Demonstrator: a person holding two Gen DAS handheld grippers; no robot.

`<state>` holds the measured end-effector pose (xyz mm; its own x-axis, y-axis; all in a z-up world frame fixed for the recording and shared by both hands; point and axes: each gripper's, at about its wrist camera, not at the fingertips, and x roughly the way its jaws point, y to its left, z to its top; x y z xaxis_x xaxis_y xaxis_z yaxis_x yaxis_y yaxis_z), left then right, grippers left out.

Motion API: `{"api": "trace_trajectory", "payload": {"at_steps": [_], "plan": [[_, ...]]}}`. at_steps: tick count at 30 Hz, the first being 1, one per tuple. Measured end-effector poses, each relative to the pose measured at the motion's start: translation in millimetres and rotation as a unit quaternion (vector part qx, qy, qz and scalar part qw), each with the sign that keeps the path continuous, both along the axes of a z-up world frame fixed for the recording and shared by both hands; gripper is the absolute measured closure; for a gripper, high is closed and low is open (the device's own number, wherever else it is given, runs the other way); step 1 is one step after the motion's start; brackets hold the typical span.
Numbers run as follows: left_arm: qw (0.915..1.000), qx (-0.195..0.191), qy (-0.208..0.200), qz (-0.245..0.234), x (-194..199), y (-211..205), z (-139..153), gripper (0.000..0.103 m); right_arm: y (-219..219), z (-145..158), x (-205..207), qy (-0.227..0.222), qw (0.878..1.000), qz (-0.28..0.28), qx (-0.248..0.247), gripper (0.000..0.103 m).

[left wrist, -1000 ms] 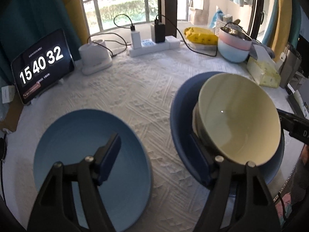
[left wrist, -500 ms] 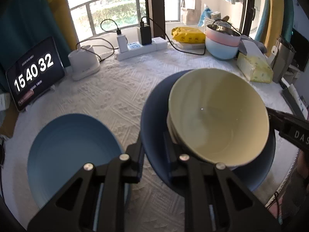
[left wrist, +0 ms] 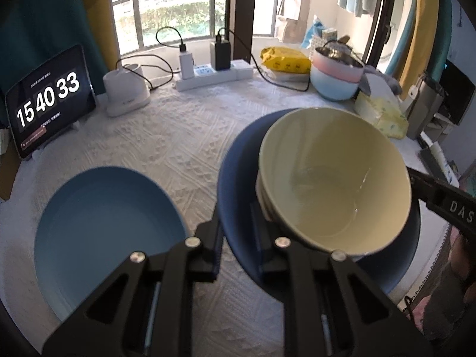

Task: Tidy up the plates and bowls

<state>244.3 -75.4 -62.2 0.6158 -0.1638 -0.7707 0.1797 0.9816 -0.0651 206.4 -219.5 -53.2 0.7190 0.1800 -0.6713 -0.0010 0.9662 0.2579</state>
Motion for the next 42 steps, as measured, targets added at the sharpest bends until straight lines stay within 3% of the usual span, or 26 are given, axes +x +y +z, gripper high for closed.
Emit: {"api": "trace_trajectory", "payload": {"at_steps": [20,42], "plan": [[0.9965,-0.034,-0.055,0.054,-23.4,80.6,44.4,0.088,74.4,49.8,-4.3,-0.05,0.997,0.045,-0.025,0.092],[0.9887,-0.026,-0.033,0.144,-29.0,187.7,20.3,0.088,185.8,22.6,35.5,-0.012,0.99,0.133,-0.039,0.092]]}}
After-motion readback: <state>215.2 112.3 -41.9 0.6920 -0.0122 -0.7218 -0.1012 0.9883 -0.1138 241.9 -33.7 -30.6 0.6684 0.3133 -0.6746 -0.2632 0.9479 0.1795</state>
